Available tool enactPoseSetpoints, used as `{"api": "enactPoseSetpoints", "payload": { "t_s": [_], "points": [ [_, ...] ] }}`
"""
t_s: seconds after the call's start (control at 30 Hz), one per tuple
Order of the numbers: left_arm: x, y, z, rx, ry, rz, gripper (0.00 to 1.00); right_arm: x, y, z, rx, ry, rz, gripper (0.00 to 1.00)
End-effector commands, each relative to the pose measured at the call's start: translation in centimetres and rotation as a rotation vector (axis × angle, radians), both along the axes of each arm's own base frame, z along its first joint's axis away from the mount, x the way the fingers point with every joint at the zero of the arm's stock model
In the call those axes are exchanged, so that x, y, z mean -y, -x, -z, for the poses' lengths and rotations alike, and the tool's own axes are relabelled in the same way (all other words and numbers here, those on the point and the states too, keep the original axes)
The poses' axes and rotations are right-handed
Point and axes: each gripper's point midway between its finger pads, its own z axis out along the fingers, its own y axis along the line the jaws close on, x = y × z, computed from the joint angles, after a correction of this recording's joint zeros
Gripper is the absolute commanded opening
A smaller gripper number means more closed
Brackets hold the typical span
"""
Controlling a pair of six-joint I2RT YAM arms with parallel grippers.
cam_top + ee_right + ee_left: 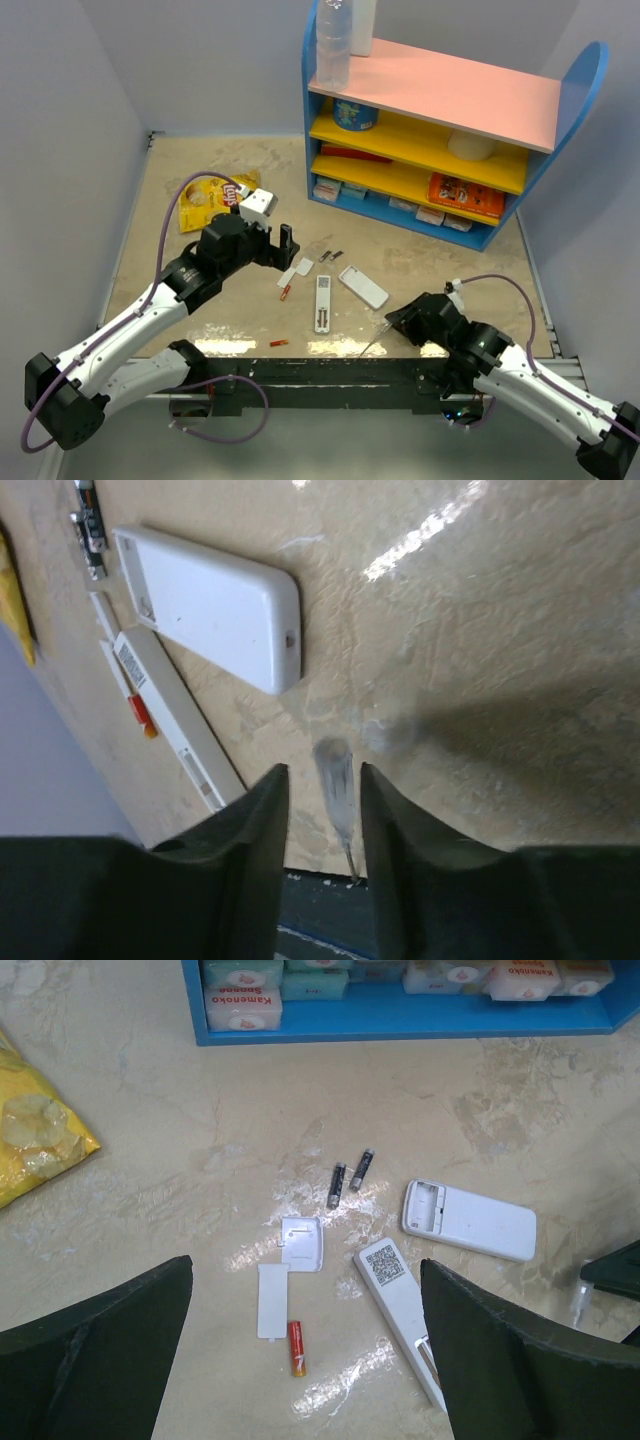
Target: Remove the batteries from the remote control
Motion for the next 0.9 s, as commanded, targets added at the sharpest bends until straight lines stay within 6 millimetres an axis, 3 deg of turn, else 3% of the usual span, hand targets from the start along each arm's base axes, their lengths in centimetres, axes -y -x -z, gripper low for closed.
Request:
{"api": "enactPoseSetpoints", "payload": {
  "t_s": [0.0,0.2,0.23,0.3,0.33,0.4,0.43,0.5,0.6,0.77,0.87],
  "points": [
    [0.0,-0.3,-0.5,0.028,0.005,0.006,1.00,2.1,-1.3,0.3,0.017,0.067,0.131,0.42],
    [-0.1,-0.3,-0.7,0.037,0.003,0.005,1.00,2.8,-2.9,-2.5,0.114,0.177,0.108,0.52],
    [-0.1,-0.2,-0.8,0.039,0.008,0.008,1.00,2.5,-3.5,-4.3,0.158,0.180,0.091,0.55],
    [-0.1,-0.1,-0.9,0.043,0.013,0.012,1.00,3.2,-4.1,-5.6,0.216,0.275,0.050,0.60],
    [0.0,0.0,-1.1,0.045,0.018,0.014,1.00,3.1,-4.6,-7.6,0.256,0.283,0.044,0.68],
    [0.3,0.2,-1.6,0.052,0.037,0.032,1.00,3.4,-5.2,-9.0,0.316,0.393,-0.042,0.78],
    [0.4,0.3,-2.0,0.055,0.049,0.037,1.00,3.0,-5.6,-11.0,0.358,0.404,-0.065,0.97],
    [0.9,1.0,-3.1,0.062,0.089,0.071,1.00,3.4,-5.8,-12.4,0.383,0.484,-0.119,0.98],
    [1.4,2.3,-5.3,0.082,0.169,0.119,1.00,2.1,-6.1,-14.8,0.436,0.534,-0.254,0.99],
    [2.2,5.3,-9.6,0.135,0.344,0.218,1.00,3.0,-6.4,-18.5,0.449,0.579,-0.237,0.99],
    [2.4,6.5,-11.0,0.144,0.413,0.260,1.00,2.9,-6.2,-21.3,0.510,0.553,-0.257,0.99]
  ]
}}
